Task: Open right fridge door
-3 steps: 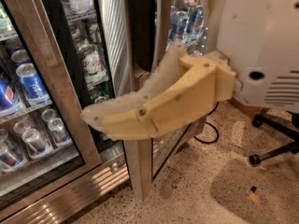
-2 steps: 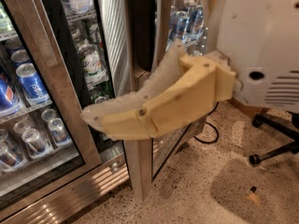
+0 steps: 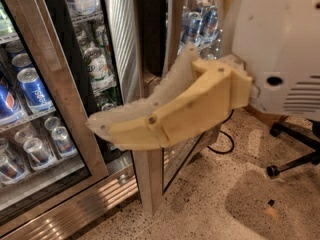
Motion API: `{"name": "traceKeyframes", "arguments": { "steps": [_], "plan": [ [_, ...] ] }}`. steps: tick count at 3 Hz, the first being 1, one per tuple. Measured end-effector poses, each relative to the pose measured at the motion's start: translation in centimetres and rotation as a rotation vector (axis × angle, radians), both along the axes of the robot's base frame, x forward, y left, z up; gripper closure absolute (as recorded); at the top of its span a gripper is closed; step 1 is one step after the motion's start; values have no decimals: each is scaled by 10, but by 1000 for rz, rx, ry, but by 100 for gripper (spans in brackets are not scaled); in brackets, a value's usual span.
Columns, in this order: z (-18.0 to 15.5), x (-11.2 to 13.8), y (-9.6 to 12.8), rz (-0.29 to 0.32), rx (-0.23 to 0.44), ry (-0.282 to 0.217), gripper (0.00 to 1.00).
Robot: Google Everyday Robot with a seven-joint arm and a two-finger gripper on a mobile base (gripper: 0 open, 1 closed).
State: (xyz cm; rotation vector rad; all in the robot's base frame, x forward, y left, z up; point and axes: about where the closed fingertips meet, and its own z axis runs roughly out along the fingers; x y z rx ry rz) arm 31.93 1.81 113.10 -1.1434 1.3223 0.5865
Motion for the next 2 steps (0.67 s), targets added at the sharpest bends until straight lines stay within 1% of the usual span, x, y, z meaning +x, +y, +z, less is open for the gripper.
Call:
{"name": "traceKeyframes", "arguments": {
  "steps": [2],
  "plan": [
    [0, 0, 0, 0, 0, 0, 0]
  ]
}}
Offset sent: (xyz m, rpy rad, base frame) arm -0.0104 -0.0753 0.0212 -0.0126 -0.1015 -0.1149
